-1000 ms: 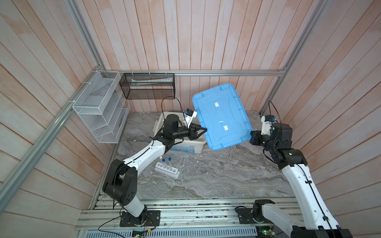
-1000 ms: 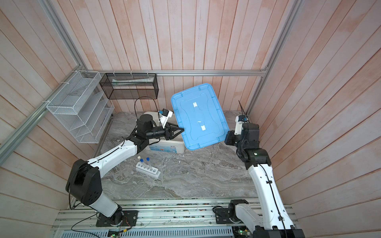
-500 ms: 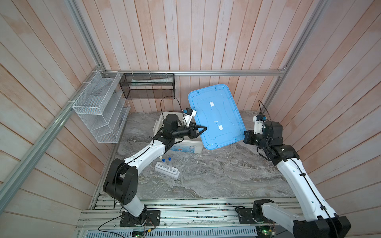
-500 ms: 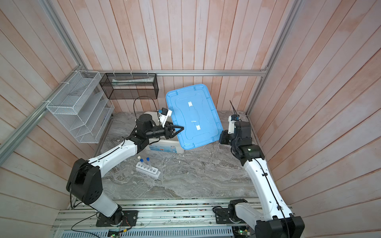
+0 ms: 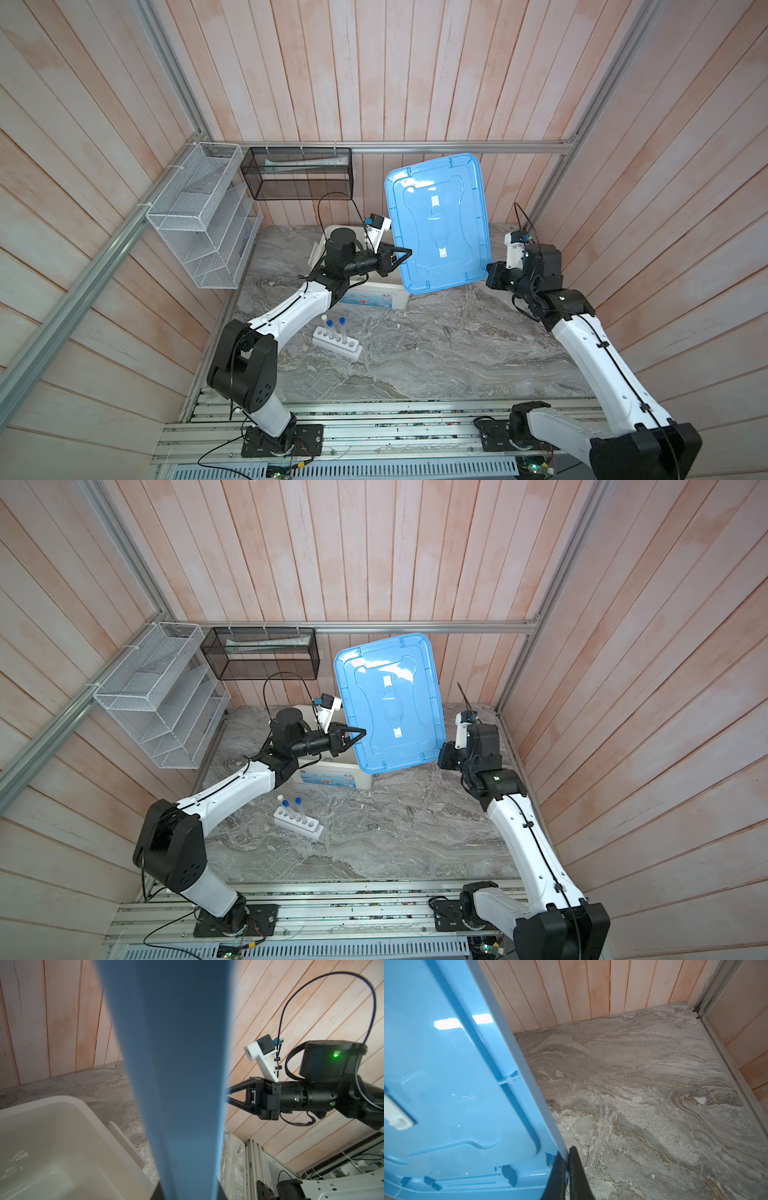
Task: Organize the chemistry lab equipment
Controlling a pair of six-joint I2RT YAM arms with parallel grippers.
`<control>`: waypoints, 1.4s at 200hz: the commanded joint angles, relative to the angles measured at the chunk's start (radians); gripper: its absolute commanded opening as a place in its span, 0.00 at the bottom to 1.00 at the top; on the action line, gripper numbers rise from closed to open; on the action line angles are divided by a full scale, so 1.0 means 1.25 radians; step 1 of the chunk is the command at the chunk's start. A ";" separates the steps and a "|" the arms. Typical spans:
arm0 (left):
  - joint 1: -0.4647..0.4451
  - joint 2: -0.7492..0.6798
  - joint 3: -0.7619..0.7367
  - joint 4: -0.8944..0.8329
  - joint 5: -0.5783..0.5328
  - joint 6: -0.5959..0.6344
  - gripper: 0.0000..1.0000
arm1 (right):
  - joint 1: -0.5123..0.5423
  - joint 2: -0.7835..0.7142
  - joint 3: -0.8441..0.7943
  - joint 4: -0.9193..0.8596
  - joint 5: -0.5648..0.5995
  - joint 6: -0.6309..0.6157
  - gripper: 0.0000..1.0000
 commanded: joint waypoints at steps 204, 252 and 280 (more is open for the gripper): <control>0.068 -0.389 0.054 -0.320 -0.588 0.636 0.17 | 0.012 0.044 0.228 0.007 -0.186 0.032 0.25; 0.040 -0.443 -0.009 -0.313 -0.759 0.812 0.17 | 0.012 0.032 0.199 0.125 -0.358 0.158 0.30; -0.010 -0.464 -0.086 -0.256 -0.868 0.938 0.17 | 0.013 0.040 0.153 0.238 -0.446 0.261 0.32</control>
